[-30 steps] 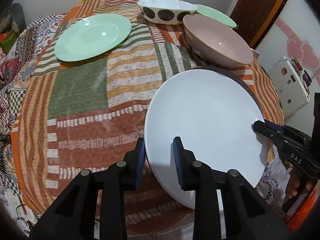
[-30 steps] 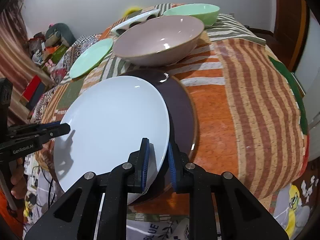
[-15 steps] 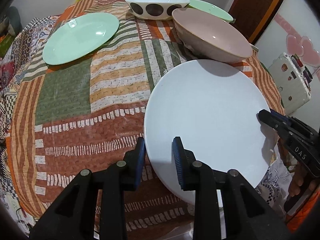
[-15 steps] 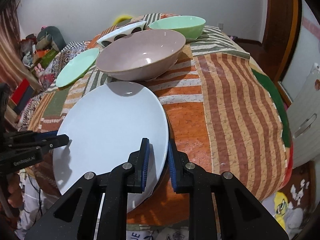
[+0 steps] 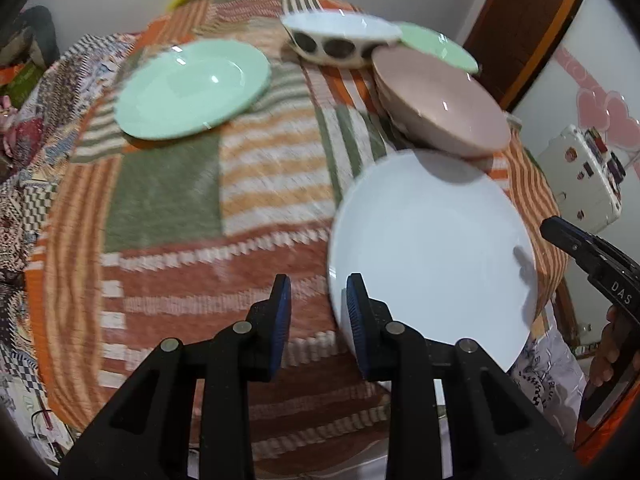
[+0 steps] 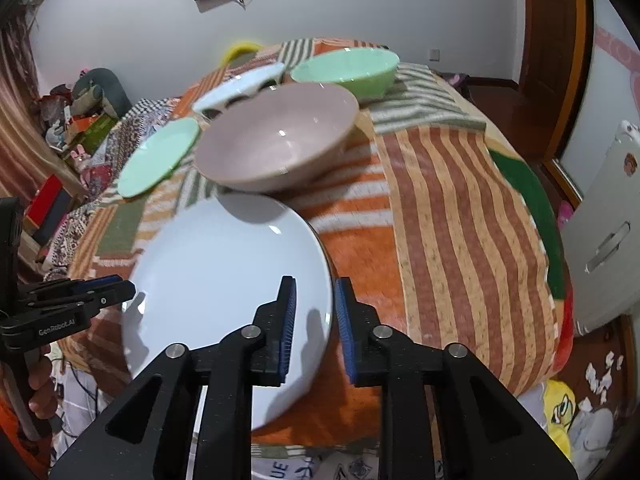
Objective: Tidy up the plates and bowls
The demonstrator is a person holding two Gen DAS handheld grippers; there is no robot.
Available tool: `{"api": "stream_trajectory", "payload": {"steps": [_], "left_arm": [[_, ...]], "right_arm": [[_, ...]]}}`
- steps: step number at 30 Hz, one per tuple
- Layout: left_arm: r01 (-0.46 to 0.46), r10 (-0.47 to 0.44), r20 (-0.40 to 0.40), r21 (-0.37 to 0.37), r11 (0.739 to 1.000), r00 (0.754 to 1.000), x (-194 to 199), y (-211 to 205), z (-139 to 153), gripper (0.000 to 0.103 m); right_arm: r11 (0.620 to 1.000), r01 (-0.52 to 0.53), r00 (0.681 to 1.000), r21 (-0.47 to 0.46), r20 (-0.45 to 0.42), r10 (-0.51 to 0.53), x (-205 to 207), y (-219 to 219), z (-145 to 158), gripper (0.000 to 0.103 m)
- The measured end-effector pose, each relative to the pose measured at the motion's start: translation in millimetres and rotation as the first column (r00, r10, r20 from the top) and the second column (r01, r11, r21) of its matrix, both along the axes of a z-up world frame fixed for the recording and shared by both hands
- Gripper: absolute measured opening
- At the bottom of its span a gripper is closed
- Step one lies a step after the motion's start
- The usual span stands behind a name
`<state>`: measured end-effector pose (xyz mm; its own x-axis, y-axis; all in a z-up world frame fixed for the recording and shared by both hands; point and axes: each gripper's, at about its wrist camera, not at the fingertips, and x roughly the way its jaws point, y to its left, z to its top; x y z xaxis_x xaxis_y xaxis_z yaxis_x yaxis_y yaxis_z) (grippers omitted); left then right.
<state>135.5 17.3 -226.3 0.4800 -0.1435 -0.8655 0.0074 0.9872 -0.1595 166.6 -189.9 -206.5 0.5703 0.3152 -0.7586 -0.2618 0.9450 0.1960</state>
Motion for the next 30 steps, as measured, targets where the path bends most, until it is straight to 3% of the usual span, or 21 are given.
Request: {"api": "stream_trajectory", "payload": {"steps": [2,6,8,18,24,30], "left_arm": [[-0.025,0.024,0.038,0.001,1.0,0.999,-3.3,12.9,12.0,0.033],[-0.084,0.08,0.125,0.029,0.996,0.989,-8.1,40.5,35.6,0.059],[-0.12,0.108,0.17,0.061,0.991,0.98,-7.5,55.7,46.5,0.065],[-0.264,0.25,0.211,0.04,0.964,0.945,33.2,138.7,60.7,0.077],[-0.283,0.276,0.172,0.02,0.959,0.946,69.8,173.1,40.6,0.077],[-0.291,0.283,0.142,0.037,0.956,0.949,107.9,196.3,8.9,0.076]], "right_arm": [[1.0,-0.014,1.0,0.0,0.021,0.014,0.9,7.8,7.6,0.028],[0.999,-0.051,0.997,-0.003,0.066,0.052,5.6,32.8,22.8,0.046],[0.997,-0.078,0.993,-0.011,0.085,0.078,8.1,48.0,28.3,0.05],[0.981,-0.193,0.976,0.011,0.101,0.191,41.5,130.2,34.7,0.051],[0.976,-0.217,0.975,0.034,0.059,0.214,76.1,171.8,21.3,0.051],[0.979,-0.201,0.979,-0.03,0.011,0.201,114.1,202.6,0.5,0.051]]}}
